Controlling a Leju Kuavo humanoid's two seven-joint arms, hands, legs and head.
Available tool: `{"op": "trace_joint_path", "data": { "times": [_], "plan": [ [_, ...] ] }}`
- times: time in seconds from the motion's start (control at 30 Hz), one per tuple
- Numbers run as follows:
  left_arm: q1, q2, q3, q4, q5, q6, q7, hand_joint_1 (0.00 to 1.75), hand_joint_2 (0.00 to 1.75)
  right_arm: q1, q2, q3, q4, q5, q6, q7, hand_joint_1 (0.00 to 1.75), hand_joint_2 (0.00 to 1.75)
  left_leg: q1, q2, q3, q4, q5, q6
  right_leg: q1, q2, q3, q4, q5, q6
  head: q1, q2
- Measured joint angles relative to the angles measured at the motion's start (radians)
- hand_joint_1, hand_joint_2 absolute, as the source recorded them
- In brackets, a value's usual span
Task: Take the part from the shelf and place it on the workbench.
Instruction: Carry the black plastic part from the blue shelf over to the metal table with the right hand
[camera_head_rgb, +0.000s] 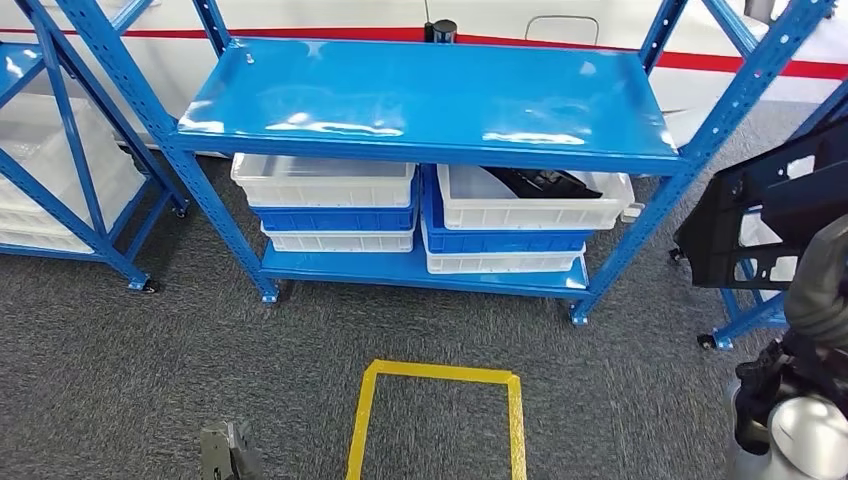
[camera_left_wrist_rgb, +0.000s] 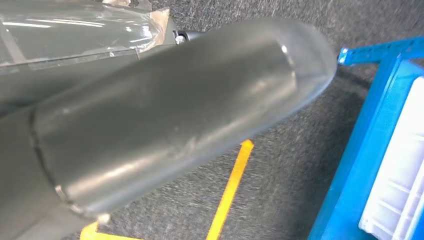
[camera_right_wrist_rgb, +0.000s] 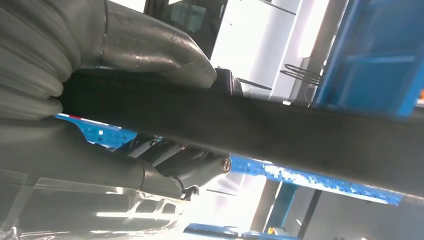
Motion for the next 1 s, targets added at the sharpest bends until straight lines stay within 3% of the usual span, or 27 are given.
{"op": "trace_joint_path", "data": {
  "times": [0.07, 0.1, 0.17, 0.23, 0.27, 0.3, 0.33, 0.4, 0.47, 0.5, 0.57, 0.63, 0.7, 0.77, 0.8, 0.83, 0.9, 0.93, 1.0],
  "plan": [
    [0.008, 0.010, 0.003, 0.000, 0.020, 0.002, -0.002, 0.00, 0.00, -0.014, -0.005, 0.004, 0.021, -0.005, 0.008, -0.001, 1.75, 1.75, 0.000, 0.000, -0.008, 0.000, 0.011, -0.010, -0.004, 0.001, -0.017, -0.003, 0.014, -0.010, 0.001, 0.000],
    [0.012, 0.015, 0.004, 0.000, 0.029, 0.004, -0.005, 0.00, 0.00, -0.028, -0.006, 0.008, 0.036, -0.005, 0.010, -0.002, 1.75, 1.75, 0.001, -0.003, -0.017, 0.012, -0.005, -0.017, -0.009, 0.000, -0.027, -0.004, 0.024, -0.019, -0.002, 0.000],
    [0.016, 0.021, 0.009, 0.000, 0.045, 0.006, -0.011, 0.00, 0.00, -0.061, -0.009, 0.022, 0.066, -0.003, 0.010, -0.001, 1.75, 1.75, 0.007, -0.007, -0.048, 0.092, -0.086, -0.032, -0.015, -0.003, -0.047, -0.005, 0.046, -0.033, -0.008, 0.000],
    [0.017, 0.025, 0.012, 0.000, 0.051, 0.006, -0.015, 0.00, 0.00, -0.088, -0.011, 0.035, 0.092, -0.002, 0.007, 0.001, 1.75, 1.75, 0.016, -0.009, -0.080, 0.222, -0.172, -0.045, -0.014, -0.005, -0.071, -0.003, 0.066, -0.039, -0.013, 0.000],
    [0.018, 0.026, 0.014, 0.000, 0.052, 0.006, -0.016, 0.00, 0.00, -0.098, -0.012, 0.041, 0.104, -0.002, 0.006, 0.003, 1.75, 1.75, 0.020, -0.009, -0.085, 0.269, -0.190, -0.049, -0.013, -0.006, -0.083, -0.002, 0.076, -0.038, -0.012, 0.000],
    [0.018, 0.028, 0.016, 0.000, 0.052, 0.006, -0.016, 0.00, 0.00, -0.104, -0.013, 0.045, 0.114, -0.002, 0.005, 0.004, 1.75, 1.75, 0.024, -0.009, -0.074, 0.282, -0.185, -0.052, -0.013, -0.007, -0.095, -0.001, 0.085, -0.036, -0.013, 0.000],
    [0.018, 0.029, 0.018, 0.000, 0.053, 0.007, -0.016, 0.00, 0.00, -0.108, -0.014, 0.049, 0.122, -0.001, 0.004, 0.005, 1.75, 1.75, 0.027, -0.009, -0.046, 0.260, -0.166, -0.053, -0.014, -0.007, -0.107, -0.001, 0.094, -0.033, -0.013, 0.000],
    [0.017, 0.030, 0.020, 0.000, 0.053, 0.007, -0.016, 0.00, 0.00, -0.111, -0.017, 0.053, 0.130, 0.000, 0.003, 0.005, 1.75, 1.75, 0.029, -0.010, 0.055, 0.131, -0.126, -0.049, -0.015, -0.007, -0.126, -0.001, 0.111, -0.025, -0.013, 0.000],
    [0.016, 0.031, 0.021, 0.000, 0.053, 0.007, -0.016, 0.00, 0.00, -0.118, -0.020, 0.054, 0.135, 0.001, 0.002, 0.005, 1.75, 1.75, 0.025, -0.013, 0.134, 0.012, -0.121, -0.041, -0.013, -0.009, -0.137, -0.001, 0.127, -0.012, -0.011, 0.000],
    [0.016, 0.031, 0.021, 0.000, 0.053, 0.007, -0.016, 0.00, 0.00, -0.121, -0.021, 0.055, 0.137, 0.002, 0.001, 0.005, 1.75, 1.75, 0.022, -0.014, 0.147, -0.012, -0.125, -0.036, -0.013, -0.010, -0.139, -0.003, 0.135, -0.004, -0.010, 0.000],
    [0.017, 0.031, 0.022, 0.000, 0.053, 0.008, -0.017, 0.00, 0.00, -0.125, -0.023, 0.056, 0.142, 0.003, 0.001, 0.005, 1.75, 1.75, 0.018, -0.013, 0.142, -0.021, -0.112, -0.020, -0.015, -0.011, -0.143, -0.007, 0.147, 0.011, -0.007, 0.000],
    [0.016, 0.031, 0.023, 0.000, 0.053, 0.009, -0.017, 0.00, 0.00, -0.126, -0.026, 0.057, 0.146, 0.003, 0.001, 0.005, 1.75, 1.75, 0.020, -0.009, 0.129, -0.028, -0.090, 0.001, -0.016, -0.009, -0.163, 0.026, 0.115, 0.010, -0.005, 0.000],
    [0.016, 0.031, 0.023, 0.000, 0.053, 0.009, -0.017, 0.00, 0.00, -0.128, -0.030, 0.058, 0.150, 0.003, 0.001, 0.005, 1.75, 1.75, 0.019, -0.006, 0.106, -0.030, -0.068, 0.016, -0.015, -0.006, -0.205, 0.141, 0.030, -0.004, 0.001, 0.000],
    [0.016, 0.030, 0.023, 0.000, 0.053, 0.005, -0.020, 0.00, 0.00, -0.128, -0.033, 0.061, 0.155, -0.001, 0.002, 0.011, 1.75, 1.75, 0.015, -0.005, 0.077, -0.029, -0.047, 0.020, -0.015, -0.004, -0.237, 0.279, -0.035, -0.005, 0.005, 0.000],
    [0.016, 0.031, 0.023, 0.000, 0.053, 0.002, -0.023, 0.00, 0.00, -0.130, -0.035, 0.063, 0.158, -0.004, 0.003, 0.016, 1.75, 1.75, 0.014, -0.005, 0.062, -0.027, -0.036, 0.019, -0.015, -0.004, -0.236, 0.311, -0.042, 0.002, 0.005, 0.000],
    [0.016, 0.032, 0.023, 0.000, 0.053, -0.003, -0.029, 0.00, 0.00, -0.134, -0.038, 0.068, 0.163, -0.007, 0.004, 0.024, 1.75, 1.75, 0.013, -0.005, 0.046, -0.025, -0.025, 0.018, -0.015, -0.004, -0.216, 0.310, -0.032, 0.011, 0.006, 0.000],
    [0.015, 0.038, 0.024, -0.001, 0.063, -0.012, -0.047, 0.00, 0.00, -0.166, -0.045, 0.089, 0.185, -0.010, 0.004, 0.042, 1.75, 1.75, 0.013, -0.005, 0.017, -0.017, -0.007, 0.011, -0.016, -0.004, -0.128, 0.201, 0.005, 0.025, 0.007, 0.000],
    [0.014, 0.043, 0.025, -0.003, 0.073, -0.014, -0.057, 0.00, 0.00, -0.199, -0.047, 0.107, 0.207, -0.013, 0.002, 0.051, 1.75, 1.75, 0.011, -0.004, 0.002, -0.010, 0.001, 0.005, -0.014, -0.003, -0.071, 0.122, 0.011, 0.025, 0.008, 0.000],
    [0.012, 0.059, 0.034, -0.008, 0.104, -0.009, -0.071, 0.00, 0.00, -0.290, -0.038, 0.162, 0.280, -0.033, 0.002, 0.060, 1.75, 1.75, 0.006, 0.003, -0.018, -0.002, 0.019, -0.008, -0.007, 0.003, -0.008, 0.023, 0.002, 0.014, 0.007, 0.000]
  ]
}}
